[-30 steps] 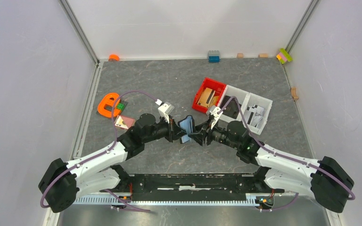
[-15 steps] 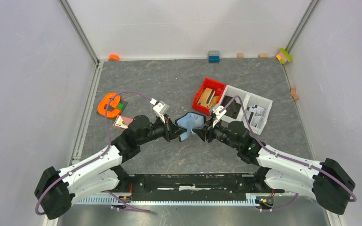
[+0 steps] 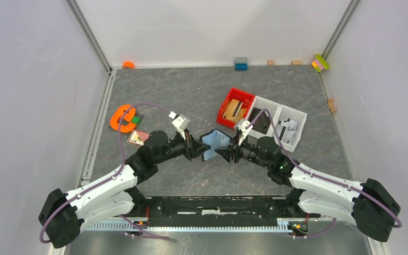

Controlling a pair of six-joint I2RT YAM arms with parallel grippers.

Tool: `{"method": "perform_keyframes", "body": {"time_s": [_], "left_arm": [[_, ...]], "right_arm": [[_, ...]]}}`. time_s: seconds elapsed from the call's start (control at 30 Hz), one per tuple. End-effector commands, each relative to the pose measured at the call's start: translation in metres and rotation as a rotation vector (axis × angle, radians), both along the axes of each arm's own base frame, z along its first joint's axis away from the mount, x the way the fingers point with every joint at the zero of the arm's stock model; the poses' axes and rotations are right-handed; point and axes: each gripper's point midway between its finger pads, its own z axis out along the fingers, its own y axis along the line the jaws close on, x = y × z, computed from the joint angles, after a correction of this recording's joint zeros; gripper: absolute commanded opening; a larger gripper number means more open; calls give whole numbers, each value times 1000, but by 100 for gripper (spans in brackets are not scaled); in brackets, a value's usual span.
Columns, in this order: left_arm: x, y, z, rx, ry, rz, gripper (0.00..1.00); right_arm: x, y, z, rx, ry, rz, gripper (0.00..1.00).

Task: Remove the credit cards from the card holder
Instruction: Remove the credit card from the card holder.

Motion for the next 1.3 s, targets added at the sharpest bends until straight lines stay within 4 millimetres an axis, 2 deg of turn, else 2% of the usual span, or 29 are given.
{"method": "perform_keyframes", "body": {"time_s": [0.0,0.13,0.27,0.37,0.47,0.7,0.8,0.93,1.07,1.27], "left_arm": [[10,4,15,-23,-66,58,12],[14,9,14,-11,-62,92,2],[16,14,16,-16,-69,121,2],[16,20,21,-26,-87,145,2],[16,25,24,-38,-98,167,2],[20,26,23,-26,-82,189,2],[19,26,22,-24,-76,185,2],[11,22,33,-72,-103,136,2],[-1,17,42,-122,-134,68,2],[-19,3,50,-165,-146,-65,2]], "right_arm": [[0,7,29,47,-75,38,48],[5,-9,36,68,-119,-41,48],[3,-16,43,93,-146,-59,47],[5,-18,42,84,-142,-74,53],[8,-19,40,77,-136,-85,53],[7,-19,41,81,-141,-81,43],[6,-16,40,78,-139,-68,36],[7,-12,37,63,-124,-57,24],[9,-13,33,49,-112,-71,19],[12,-16,34,48,-114,-93,18]]}}
